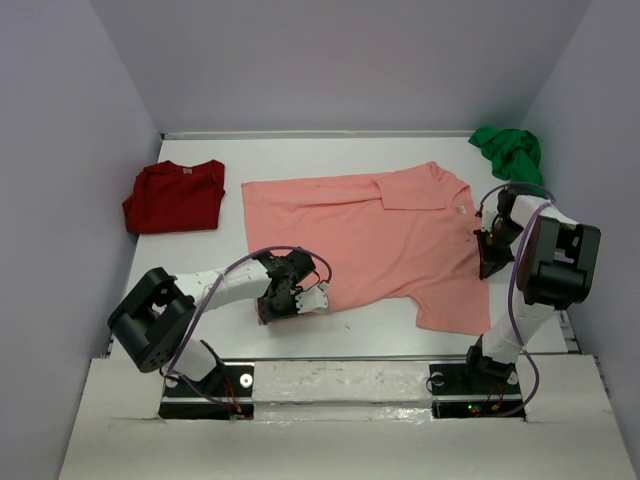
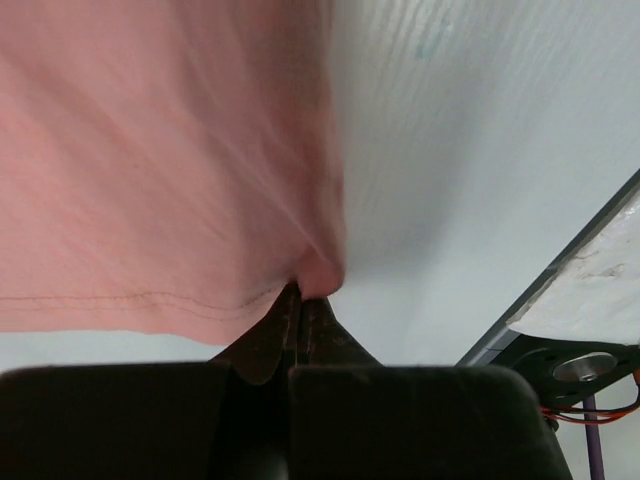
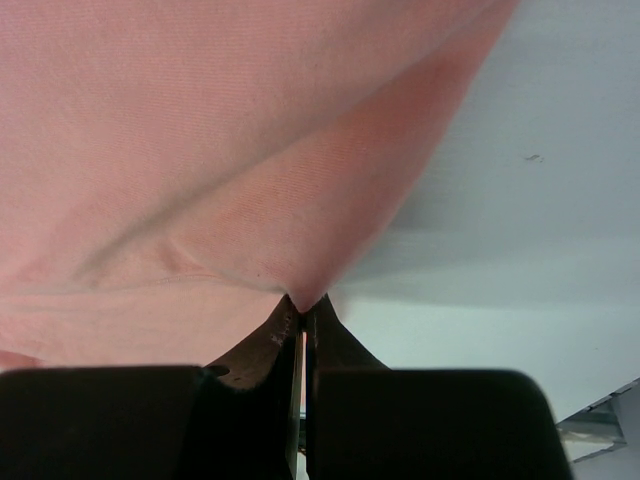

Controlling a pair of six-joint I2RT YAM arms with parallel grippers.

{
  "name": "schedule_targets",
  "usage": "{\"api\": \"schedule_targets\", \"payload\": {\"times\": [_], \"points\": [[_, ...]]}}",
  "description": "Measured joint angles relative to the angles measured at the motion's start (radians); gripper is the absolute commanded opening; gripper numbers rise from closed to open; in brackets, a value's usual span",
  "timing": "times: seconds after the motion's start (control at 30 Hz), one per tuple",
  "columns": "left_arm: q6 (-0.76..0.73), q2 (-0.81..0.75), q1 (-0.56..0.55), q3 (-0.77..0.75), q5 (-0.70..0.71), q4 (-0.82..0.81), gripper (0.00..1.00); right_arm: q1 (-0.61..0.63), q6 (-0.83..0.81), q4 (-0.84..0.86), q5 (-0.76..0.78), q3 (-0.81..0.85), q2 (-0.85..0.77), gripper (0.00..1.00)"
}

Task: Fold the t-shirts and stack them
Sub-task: Flatten the tshirt out

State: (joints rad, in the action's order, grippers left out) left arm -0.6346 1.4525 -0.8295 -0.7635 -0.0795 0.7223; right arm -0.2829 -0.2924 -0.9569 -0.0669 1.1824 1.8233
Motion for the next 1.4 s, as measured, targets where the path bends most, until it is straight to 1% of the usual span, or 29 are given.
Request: {"api": "schedule_targets", "payload": {"times": [0.37,0.47,0.57,0.67,0.73,0.8,0.9,1.0,1.1,1.23,1.27,1.33,1.4], "points": [[0.003,0.003,0.002,-0.114,0.061,0.031,0.0,0.0,-0.027,-0.008,0.003,-0.026,-0.096,0.0],[-0.012,-0.03,0.032,-0.169,0.086,0.054,0.0,0.0,-0.034,-0.029,-0.01,-0.022,-0.122,0.0],[-0.035,-0.065,0.116,-0.261,0.095,0.071,0.0,0.0,-0.042,-0.09,-0.039,0.04,-0.158,0.0],[-0.069,-0.074,0.309,-0.415,0.058,0.055,0.0,0.0,-0.046,-0.131,-0.058,0.152,-0.163,0.0],[-0.089,-0.076,0.419,-0.492,0.042,0.018,0.0,0.0,-0.045,-0.15,-0.072,0.287,-0.152,0.0],[-0.099,-0.08,0.489,-0.531,0.029,-0.014,0.0,0.001,-0.045,-0.155,-0.08,0.346,-0.146,0.0],[-0.103,-0.085,0.529,-0.539,0.011,-0.055,0.0,0.003,-0.043,-0.166,-0.103,0.45,-0.103,0.0],[-0.101,-0.083,0.544,-0.537,-0.003,-0.097,0.0,0.003,-0.037,-0.194,-0.123,0.567,-0.012,0.0],[-0.091,-0.081,0.562,-0.536,-0.018,-0.153,0.0,0.003,-0.025,-0.234,-0.16,0.747,0.118,0.0],[-0.065,-0.06,0.587,-0.537,-0.018,-0.256,0.0,0.02,-0.013,-0.312,-0.247,1.065,0.309,0.0],[-0.058,-0.05,0.591,-0.542,-0.016,-0.279,0.0,0.031,-0.007,-0.315,-0.265,1.173,0.36,0.0],[-0.037,-0.022,0.603,-0.566,-0.01,-0.328,0.0,0.05,-0.003,-0.296,-0.27,1.252,0.385,0.0],[-0.014,0.008,0.62,-0.603,0.002,-0.383,0.0,0.073,-0.002,-0.262,-0.273,1.264,0.366,0.0]]}}
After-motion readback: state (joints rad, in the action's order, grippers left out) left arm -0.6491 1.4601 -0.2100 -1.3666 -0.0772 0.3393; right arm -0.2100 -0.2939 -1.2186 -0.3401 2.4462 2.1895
